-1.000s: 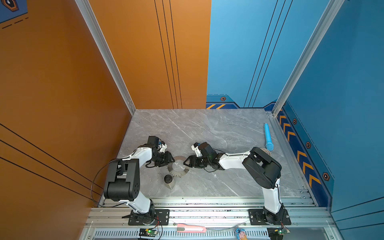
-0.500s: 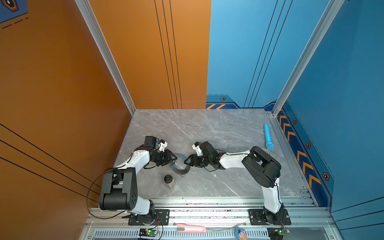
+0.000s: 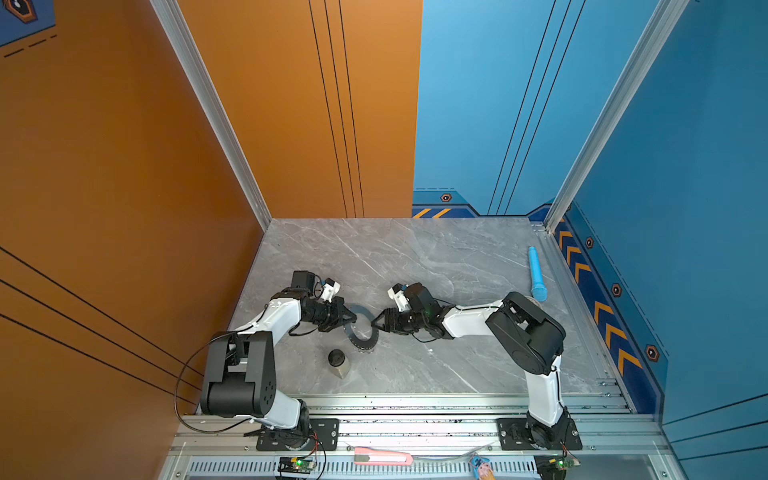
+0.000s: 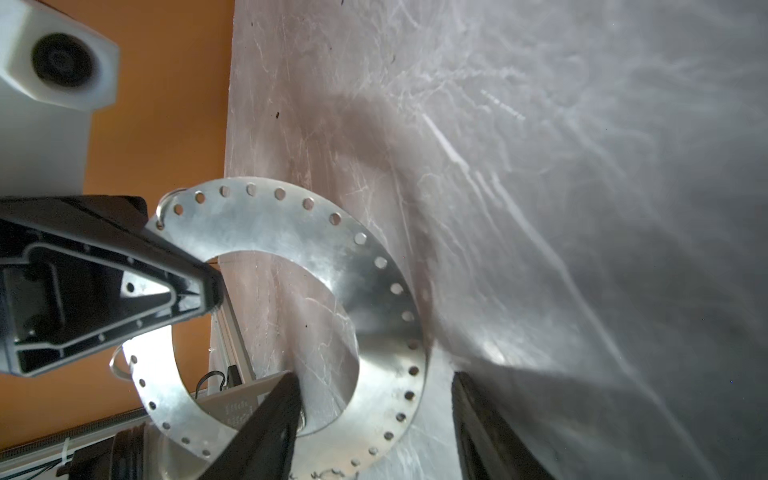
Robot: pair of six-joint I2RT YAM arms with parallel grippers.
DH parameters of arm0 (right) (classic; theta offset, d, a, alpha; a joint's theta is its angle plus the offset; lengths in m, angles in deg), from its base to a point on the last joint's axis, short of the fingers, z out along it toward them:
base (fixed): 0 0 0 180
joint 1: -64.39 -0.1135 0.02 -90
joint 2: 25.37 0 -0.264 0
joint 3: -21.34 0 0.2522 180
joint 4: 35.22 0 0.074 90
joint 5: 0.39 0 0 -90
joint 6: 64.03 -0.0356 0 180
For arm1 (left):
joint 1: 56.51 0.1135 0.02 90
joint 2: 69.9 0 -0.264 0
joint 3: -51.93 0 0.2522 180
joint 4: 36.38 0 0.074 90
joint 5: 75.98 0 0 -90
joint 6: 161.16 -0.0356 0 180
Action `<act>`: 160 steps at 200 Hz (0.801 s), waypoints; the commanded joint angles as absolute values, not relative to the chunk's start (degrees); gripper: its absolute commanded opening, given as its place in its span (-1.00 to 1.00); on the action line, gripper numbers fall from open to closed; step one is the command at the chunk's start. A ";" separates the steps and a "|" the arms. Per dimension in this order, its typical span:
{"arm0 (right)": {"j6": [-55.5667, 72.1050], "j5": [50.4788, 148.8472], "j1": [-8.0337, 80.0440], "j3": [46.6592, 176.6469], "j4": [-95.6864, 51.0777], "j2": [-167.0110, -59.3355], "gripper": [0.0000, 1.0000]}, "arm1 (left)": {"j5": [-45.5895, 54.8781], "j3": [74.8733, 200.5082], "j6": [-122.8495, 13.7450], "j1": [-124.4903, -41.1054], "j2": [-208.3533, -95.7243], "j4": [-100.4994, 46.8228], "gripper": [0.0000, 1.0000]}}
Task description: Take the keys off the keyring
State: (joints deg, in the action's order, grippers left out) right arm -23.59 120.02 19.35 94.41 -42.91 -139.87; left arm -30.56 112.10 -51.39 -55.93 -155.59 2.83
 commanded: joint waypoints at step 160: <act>-40.25 105.17 19.69 90.84 -52.84 -111.34 0.54 | -16.90 122.27 -1.49 -65.17 -141.02 -40.17 -1.00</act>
State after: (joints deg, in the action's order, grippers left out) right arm -34.80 108.46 20.36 90.61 -47.21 -111.04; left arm -21.03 119.45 -8.44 -63.23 -142.95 -31.83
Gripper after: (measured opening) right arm 0.780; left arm 0.047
